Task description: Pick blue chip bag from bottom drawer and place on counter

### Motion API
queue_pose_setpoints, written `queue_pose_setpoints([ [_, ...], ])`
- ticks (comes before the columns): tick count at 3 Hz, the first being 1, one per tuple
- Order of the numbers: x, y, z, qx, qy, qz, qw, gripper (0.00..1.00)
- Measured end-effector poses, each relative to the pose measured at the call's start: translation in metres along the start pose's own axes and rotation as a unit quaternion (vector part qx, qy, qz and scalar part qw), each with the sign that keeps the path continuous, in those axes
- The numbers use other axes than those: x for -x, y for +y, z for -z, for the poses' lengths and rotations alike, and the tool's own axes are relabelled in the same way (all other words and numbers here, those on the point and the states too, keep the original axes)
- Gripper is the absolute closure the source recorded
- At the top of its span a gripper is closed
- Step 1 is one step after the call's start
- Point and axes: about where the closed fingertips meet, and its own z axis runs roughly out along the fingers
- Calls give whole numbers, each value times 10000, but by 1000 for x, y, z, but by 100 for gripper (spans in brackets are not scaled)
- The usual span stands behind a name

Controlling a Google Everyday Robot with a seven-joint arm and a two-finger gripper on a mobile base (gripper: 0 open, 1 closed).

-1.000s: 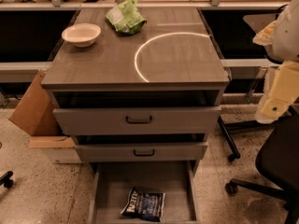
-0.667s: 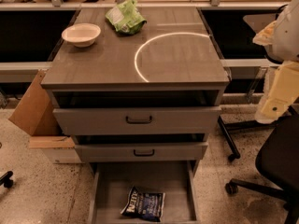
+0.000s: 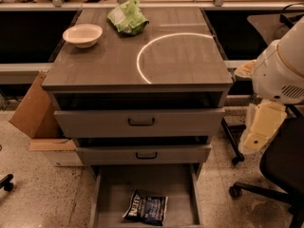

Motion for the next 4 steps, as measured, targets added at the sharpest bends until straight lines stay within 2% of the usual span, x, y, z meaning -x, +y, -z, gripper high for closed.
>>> queue_pose_setpoints([
  [1,0,0,0,0,0,0,10000,0],
  [2,16,7,6,226,-305,309,9988,0],
  [3,37,24,-33,457,-658,769,9938,0],
  [4,37,24,-33,457,-658,769,9938,0],
])
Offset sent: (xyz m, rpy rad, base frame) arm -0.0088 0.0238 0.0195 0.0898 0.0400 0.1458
